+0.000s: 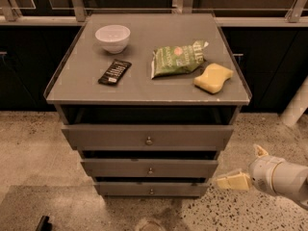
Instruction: Close top drawer
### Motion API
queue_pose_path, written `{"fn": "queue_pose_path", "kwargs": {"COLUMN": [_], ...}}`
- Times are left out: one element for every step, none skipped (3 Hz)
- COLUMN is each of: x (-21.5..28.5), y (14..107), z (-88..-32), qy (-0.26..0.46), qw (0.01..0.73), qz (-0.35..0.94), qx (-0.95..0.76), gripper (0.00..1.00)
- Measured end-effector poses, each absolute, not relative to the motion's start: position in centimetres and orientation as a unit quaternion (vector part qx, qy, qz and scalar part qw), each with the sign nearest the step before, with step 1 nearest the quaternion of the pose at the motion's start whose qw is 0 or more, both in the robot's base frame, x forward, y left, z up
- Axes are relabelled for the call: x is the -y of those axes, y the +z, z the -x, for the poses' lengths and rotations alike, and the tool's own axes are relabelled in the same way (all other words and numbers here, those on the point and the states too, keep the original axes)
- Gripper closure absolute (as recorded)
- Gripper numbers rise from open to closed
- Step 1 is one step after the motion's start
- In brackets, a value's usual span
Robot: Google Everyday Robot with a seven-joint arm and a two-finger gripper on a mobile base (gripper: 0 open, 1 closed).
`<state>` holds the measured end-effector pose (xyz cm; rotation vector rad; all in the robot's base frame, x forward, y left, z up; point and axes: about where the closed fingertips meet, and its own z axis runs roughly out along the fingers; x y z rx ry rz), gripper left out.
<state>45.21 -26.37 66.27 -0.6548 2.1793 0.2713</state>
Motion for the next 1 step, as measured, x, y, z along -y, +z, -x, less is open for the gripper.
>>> {"fn": "queue_pose_path", "kwargs": {"x": [26.37], "y": [66.27], "z": [-45.21], "qy": [0.108], "qw": [0.412], "qz": [0.26], "qx": [-0.866], "gripper": [0.0]}}
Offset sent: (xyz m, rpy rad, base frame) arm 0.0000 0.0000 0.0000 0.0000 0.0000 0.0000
